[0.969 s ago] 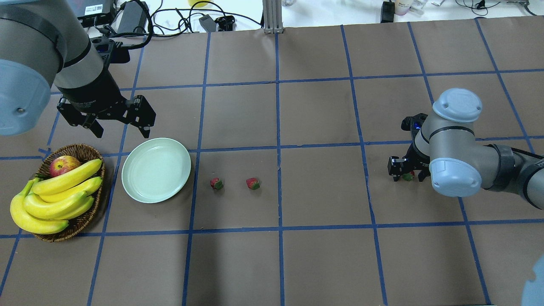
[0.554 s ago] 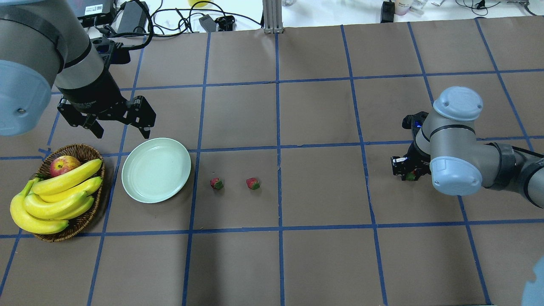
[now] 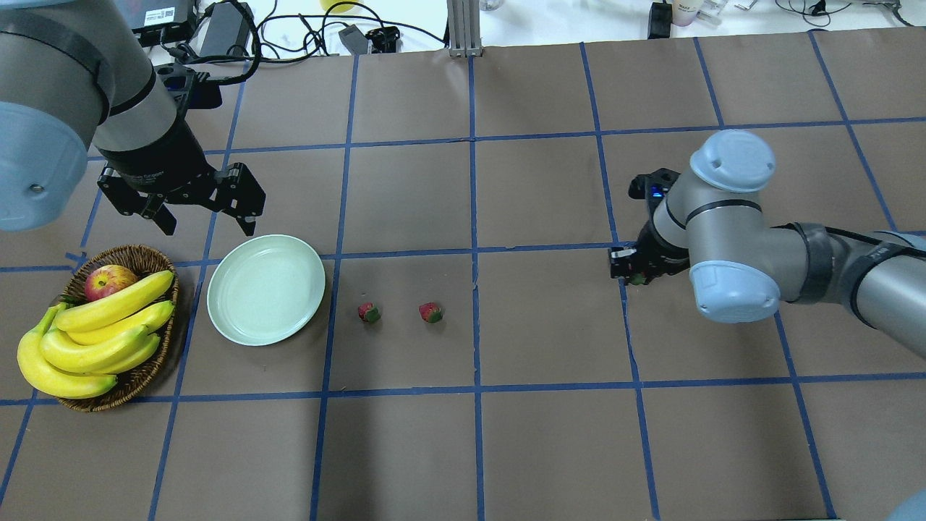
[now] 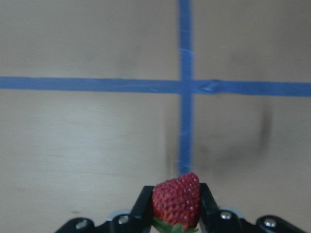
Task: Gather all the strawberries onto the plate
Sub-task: 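Carry the third strawberry toward the others and release it there, then raise the right arm away while the left gripper moves toward the strawberries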
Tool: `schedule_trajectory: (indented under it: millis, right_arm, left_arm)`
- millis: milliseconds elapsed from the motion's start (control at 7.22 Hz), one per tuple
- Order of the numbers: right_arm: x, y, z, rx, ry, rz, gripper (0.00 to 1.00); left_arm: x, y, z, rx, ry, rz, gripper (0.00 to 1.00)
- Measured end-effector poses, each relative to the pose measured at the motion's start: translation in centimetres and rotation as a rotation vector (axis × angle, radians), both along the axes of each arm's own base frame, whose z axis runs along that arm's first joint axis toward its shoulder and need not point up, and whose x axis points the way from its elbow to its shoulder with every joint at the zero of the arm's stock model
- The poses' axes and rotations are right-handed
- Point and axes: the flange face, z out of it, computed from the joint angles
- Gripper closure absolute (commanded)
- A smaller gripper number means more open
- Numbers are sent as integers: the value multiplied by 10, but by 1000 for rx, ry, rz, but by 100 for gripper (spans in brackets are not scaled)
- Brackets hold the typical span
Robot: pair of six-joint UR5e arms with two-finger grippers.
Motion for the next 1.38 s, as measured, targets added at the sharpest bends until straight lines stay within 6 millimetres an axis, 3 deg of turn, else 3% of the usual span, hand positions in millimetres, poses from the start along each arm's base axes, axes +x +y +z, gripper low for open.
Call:
schedule_trajectory:
  millis: [138,415,692,830,969,1107,1384]
  right_arm:
    - [53,-4,7,-3,-129,15,99]
    - [144,-7,-5,44,-374,77,100]
    - [201,-14,-20,95,-424,71,99]
    - [218,-15,-23,116,-421,43,79]
    - [225,-17,-24,121,-409,23,43]
    - [226,-19,-24,118,-392,13,1]
    - [226,-21,-16,101,-381,10,0]
  left_arm:
    - [0,0,0,0,0,0,0]
    - [0,0,0,-1,1,0,0]
    - [0,0,0,-2,1,0,0]
    - [0,0,0,-2,1,0,0]
    - [0,0,1,-2,1,1,0]
    - [0,0,0,0,1,2,0]
    - [0,1,-3,5,1,8,0]
